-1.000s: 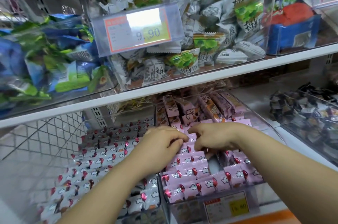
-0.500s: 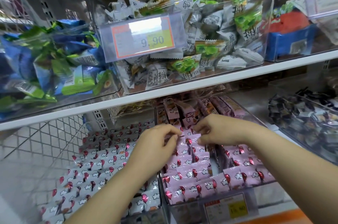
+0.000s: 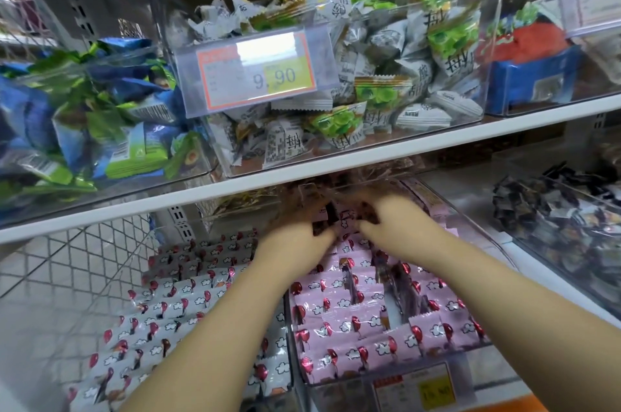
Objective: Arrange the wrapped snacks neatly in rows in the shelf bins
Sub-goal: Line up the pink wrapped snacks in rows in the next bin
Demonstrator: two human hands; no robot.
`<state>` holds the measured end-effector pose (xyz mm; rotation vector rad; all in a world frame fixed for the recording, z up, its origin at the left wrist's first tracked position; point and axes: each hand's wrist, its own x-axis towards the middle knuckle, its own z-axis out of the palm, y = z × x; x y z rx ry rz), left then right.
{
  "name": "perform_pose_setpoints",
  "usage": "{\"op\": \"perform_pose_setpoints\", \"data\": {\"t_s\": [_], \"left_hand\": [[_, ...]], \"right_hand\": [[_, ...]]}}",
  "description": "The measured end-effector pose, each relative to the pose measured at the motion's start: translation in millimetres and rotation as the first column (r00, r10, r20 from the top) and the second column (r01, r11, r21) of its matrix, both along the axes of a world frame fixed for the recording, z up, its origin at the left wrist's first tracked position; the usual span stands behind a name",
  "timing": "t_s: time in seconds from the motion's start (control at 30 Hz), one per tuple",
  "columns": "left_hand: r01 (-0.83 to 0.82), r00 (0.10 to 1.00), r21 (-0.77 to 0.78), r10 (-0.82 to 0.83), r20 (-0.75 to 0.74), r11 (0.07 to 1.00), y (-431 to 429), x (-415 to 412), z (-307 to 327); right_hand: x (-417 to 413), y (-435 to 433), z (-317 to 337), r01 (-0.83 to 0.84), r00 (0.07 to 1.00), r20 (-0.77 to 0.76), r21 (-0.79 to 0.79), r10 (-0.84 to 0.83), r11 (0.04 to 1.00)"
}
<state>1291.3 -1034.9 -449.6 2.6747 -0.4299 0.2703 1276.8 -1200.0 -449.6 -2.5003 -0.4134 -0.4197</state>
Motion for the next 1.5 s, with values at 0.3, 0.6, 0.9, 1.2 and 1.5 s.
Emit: {"op": "perform_pose_setpoints", "data": {"t_s": [0.3,0.6,0.9,1.2,1.5], "left_hand": [[-0.075,0.984,-0.138,0.096,0.152,0.988,8.5,-6.7,-6.4],[-0.038,0.974,-0.287,0.100,0.204,0.957,21.3,-40.4,-3.2],[0.035,0.993,-0.441,0.017,0.114,0.897,15.9,-93.6,2.7],[0.163,0.981,-0.524,-0.196,-0.007,0.836,9.1,-127.6,5.7],[-0.122,0.884,-0.929,-0.388,-0.262,0.349,5.6,-124.2,10.4]], "right_hand": [[11.0,17.1,-11.6,0.045,0.994,0.105,-0.036,-0.041,0.998],[-16.1,-5.6,4.2,0.189,0.943,0.173,0.431,-0.286,0.882],[-82.4,-18.4,27.1,0.147,0.989,-0.081,0.599,-0.123,0.787],[-125.8,-12.7,20.9,0.113,0.971,-0.215,0.805,0.108,0.583],[-132.9,-14.3,25.0,0.063,0.908,-0.227,0.905,0.353,0.420]]}}
